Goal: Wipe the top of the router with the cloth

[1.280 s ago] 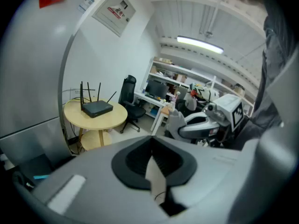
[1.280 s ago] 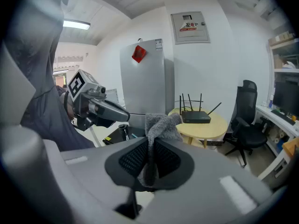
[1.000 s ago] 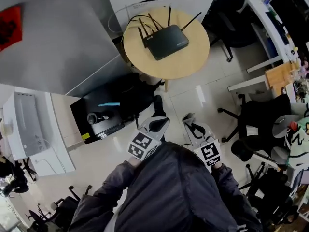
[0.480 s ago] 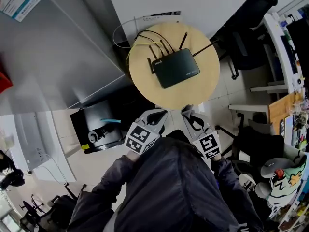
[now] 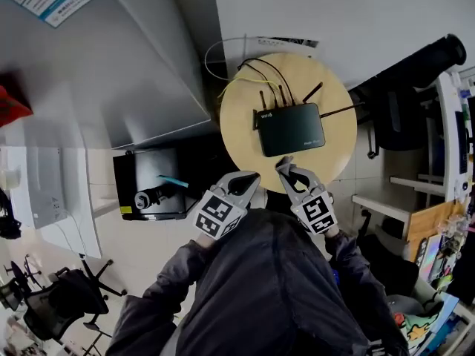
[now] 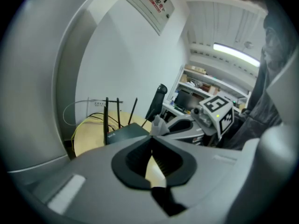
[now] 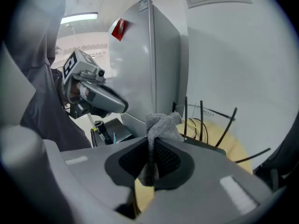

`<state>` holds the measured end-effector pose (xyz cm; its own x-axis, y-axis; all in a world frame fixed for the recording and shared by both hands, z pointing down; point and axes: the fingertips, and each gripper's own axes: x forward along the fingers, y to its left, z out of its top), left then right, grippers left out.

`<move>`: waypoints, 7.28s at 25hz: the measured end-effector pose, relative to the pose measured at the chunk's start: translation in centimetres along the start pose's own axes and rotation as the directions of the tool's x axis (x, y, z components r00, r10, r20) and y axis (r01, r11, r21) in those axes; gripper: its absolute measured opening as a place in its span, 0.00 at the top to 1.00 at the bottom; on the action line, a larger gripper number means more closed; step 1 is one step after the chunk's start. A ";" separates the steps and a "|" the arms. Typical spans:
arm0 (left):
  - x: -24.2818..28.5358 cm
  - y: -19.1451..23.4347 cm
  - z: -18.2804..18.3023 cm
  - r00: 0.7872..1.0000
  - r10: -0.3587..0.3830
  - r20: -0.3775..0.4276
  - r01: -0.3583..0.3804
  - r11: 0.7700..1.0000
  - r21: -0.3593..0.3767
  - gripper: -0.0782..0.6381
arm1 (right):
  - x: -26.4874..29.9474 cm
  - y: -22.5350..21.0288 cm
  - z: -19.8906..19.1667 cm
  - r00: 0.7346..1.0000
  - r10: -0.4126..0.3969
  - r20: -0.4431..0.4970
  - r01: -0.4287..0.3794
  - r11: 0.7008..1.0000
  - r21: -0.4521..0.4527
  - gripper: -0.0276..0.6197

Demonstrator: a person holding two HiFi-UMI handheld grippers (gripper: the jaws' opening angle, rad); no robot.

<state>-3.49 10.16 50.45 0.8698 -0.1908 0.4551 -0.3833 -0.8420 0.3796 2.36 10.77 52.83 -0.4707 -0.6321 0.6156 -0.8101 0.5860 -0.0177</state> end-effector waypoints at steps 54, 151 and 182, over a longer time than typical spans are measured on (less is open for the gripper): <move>1.9 0.4 2.1 0.942 0.332 0.053 -0.314 0.925 -0.214 0.89 | 13.4 -4.7 -10.3 0.833 0.376 -0.406 -0.487 0.847 -0.213 0.91; 4.6 -0.2 2.6 0.977 0.211 0.013 -0.207 0.967 -0.150 0.89 | 8.1 -11.5 -14.6 0.923 0.146 -0.355 -0.210 0.966 -0.150 0.91; 3.9 0.3 2.7 0.959 0.281 0.029 -0.271 0.943 -0.192 0.89 | 10.9 -21.0 -12.5 0.924 0.044 -0.379 -0.130 0.970 -0.203 0.91</move>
<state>0.66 7.80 50.16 0.7356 -0.4346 0.5197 -0.6566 -0.6461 0.3891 18.59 -2.12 69.78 -0.3387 -0.3663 0.8666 -0.6538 0.7540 0.0632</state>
